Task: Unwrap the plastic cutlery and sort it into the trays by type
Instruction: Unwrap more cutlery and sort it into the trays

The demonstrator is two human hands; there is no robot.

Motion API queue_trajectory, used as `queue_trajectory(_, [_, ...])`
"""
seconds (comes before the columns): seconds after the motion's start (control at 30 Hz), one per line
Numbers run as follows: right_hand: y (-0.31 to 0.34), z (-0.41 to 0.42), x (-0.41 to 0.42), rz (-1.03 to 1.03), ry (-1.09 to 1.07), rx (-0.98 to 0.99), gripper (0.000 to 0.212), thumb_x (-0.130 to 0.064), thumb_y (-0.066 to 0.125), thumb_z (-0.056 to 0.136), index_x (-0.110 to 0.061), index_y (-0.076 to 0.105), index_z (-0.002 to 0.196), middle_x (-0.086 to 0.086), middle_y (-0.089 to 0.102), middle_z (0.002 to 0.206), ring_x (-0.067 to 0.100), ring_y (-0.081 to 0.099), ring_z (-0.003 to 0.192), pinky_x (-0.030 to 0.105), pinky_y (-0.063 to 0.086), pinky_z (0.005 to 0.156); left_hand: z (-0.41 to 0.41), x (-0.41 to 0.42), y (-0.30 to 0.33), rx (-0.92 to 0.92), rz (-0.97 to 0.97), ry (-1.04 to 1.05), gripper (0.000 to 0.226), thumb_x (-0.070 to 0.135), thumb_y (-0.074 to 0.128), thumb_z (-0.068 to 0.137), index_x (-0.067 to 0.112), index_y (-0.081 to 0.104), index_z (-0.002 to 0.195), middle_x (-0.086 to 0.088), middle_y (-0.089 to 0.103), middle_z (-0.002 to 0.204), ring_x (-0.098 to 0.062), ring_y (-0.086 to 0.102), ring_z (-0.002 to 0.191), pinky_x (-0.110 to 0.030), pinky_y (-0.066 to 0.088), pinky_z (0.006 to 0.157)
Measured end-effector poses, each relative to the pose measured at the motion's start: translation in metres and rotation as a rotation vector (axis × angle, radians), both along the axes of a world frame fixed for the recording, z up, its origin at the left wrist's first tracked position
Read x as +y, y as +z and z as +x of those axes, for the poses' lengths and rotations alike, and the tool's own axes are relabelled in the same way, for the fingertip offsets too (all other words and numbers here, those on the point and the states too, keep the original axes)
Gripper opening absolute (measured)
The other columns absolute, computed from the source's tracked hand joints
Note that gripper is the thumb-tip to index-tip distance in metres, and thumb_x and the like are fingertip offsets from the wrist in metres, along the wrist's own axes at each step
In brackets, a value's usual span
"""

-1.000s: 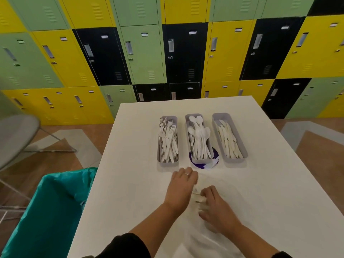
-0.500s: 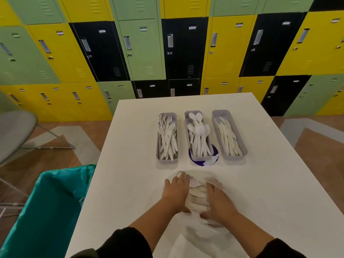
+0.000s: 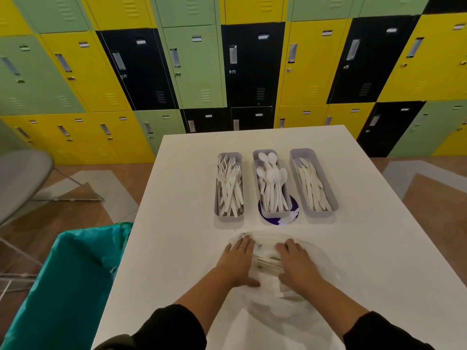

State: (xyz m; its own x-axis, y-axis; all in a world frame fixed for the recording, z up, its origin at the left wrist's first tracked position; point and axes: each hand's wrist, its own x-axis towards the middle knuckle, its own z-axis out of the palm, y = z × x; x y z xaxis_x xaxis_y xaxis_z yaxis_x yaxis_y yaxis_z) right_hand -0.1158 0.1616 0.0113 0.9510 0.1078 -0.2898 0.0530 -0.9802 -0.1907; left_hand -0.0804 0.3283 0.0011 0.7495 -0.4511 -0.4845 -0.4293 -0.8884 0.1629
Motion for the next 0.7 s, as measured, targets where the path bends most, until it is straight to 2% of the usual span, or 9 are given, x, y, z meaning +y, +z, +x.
queue_trajectory(0.1, [-0.003, -0.004, -0.001, 0.0, 0.043, -0.078, 0.062, -0.007, 0.055, 0.082, -0.018, 0.032, 0.138, 0.007, 0.033, 0.141, 0.024, 0.034, 0.128, 0.028, 0.03, 0.104, 0.002, 0.001, 0.003, -0.009, -0.116, 0.021, 0.069, 0.028, 0.045, 0.096, 0.007, 0.008, 0.15, -0.008, 0.001, 0.16, -0.021, 0.005, 0.148, -0.036, 0.014, 0.119])
queue_trajectory(0.17, [-0.006, -0.005, -0.003, -0.004, 0.05, -0.08, 0.067, -0.009, 0.055, 0.082, -0.021, 0.028, 0.143, 0.007, 0.024, 0.148, 0.025, 0.025, 0.136, 0.031, 0.028, 0.109, 0.002, 0.0, 0.004, -0.038, -0.224, 0.055, 0.051, 0.013, 0.041, 0.095, 0.007, 0.03, 0.144, -0.007, 0.021, 0.156, -0.022, 0.025, 0.143, -0.031, 0.026, 0.114])
queue_trajectory(0.23, [-0.005, -0.004, -0.003, -0.006, 0.054, -0.077, 0.069, -0.013, 0.055, 0.083, -0.023, 0.026, 0.145, 0.007, 0.019, 0.151, 0.025, 0.023, 0.137, 0.033, 0.03, 0.109, 0.0, -0.001, 0.003, -0.075, -0.292, 0.13, 0.038, 0.007, 0.044, 0.092, 0.007, 0.049, 0.13, -0.009, 0.043, 0.141, -0.025, 0.043, 0.128, -0.029, 0.035, 0.105])
queue_trajectory(0.3, [-0.004, -0.005, -0.004, 0.028, 0.068, -0.108, 0.06, -0.017, 0.058, 0.082, -0.022, 0.037, 0.138, 0.007, 0.026, 0.146, 0.026, 0.031, 0.131, 0.033, 0.039, 0.1, 0.001, -0.005, -0.002, -0.102, -0.3, 0.161, 0.031, 0.004, 0.044, 0.09, 0.004, 0.056, 0.118, -0.013, 0.051, 0.127, -0.026, 0.05, 0.115, -0.028, 0.039, 0.099])
queue_trajectory(0.4, [-0.008, -0.013, -0.006, 0.13, 0.128, -0.228, 0.057, -0.036, 0.077, 0.066, -0.023, 0.054, 0.117, 0.005, 0.043, 0.127, 0.024, 0.056, 0.109, 0.028, 0.055, 0.074, 0.004, -0.006, -0.011, -0.105, -0.311, 0.241, 0.027, 0.002, 0.042, 0.089, 0.002, 0.057, 0.112, -0.013, 0.053, 0.119, -0.026, 0.054, 0.107, -0.03, 0.043, 0.094])
queue_trajectory(0.47, [-0.013, -0.02, -0.009, 0.207, 0.122, -0.272, 0.067, -0.041, 0.083, 0.055, -0.025, 0.054, 0.113, 0.002, 0.05, 0.117, 0.017, 0.058, 0.099, 0.021, 0.056, 0.064, 0.004, -0.006, -0.011, -0.122, -0.33, 0.285, 0.028, 0.001, 0.043, 0.088, 0.002, 0.053, 0.114, -0.013, 0.051, 0.12, -0.026, 0.053, 0.105, -0.029, 0.044, 0.092])
queue_trajectory(0.57, [-0.019, -0.026, -0.013, 0.228, 0.05, -0.258, 0.078, -0.027, 0.089, 0.043, -0.021, 0.049, 0.109, 0.001, 0.062, 0.107, 0.016, 0.063, 0.099, 0.02, 0.057, 0.066, 0.0, -0.006, -0.003, -0.28, -0.377, 0.222, 0.034, 0.004, 0.049, 0.081, 0.007, 0.05, 0.115, -0.01, 0.046, 0.123, -0.025, 0.047, 0.107, -0.027, 0.037, 0.084])
queue_trajectory(0.63, [-0.026, -0.027, -0.019, 0.225, -0.013, -0.222, 0.075, -0.028, 0.088, 0.047, -0.021, 0.048, 0.111, 0.002, 0.063, 0.109, 0.018, 0.067, 0.097, 0.022, 0.057, 0.066, -0.003, -0.009, 0.006, -0.336, -0.426, 0.092, 0.033, 0.019, 0.047, 0.083, 0.014, 0.052, 0.115, -0.004, 0.044, 0.13, -0.023, 0.041, 0.119, -0.029, 0.033, 0.095])
queue_trajectory(0.7, [-0.023, -0.027, -0.022, 0.227, -0.033, -0.176, 0.068, -0.031, 0.078, 0.065, -0.02, 0.046, 0.125, 0.006, 0.053, 0.129, 0.022, 0.06, 0.113, 0.026, 0.055, 0.08, -0.001, -0.017, 0.008, -0.284, -0.394, -0.048, 0.041, 0.035, 0.032, 0.087, 0.02, 0.054, 0.118, -0.003, 0.041, 0.14, -0.024, 0.031, 0.133, -0.039, 0.025, 0.11])
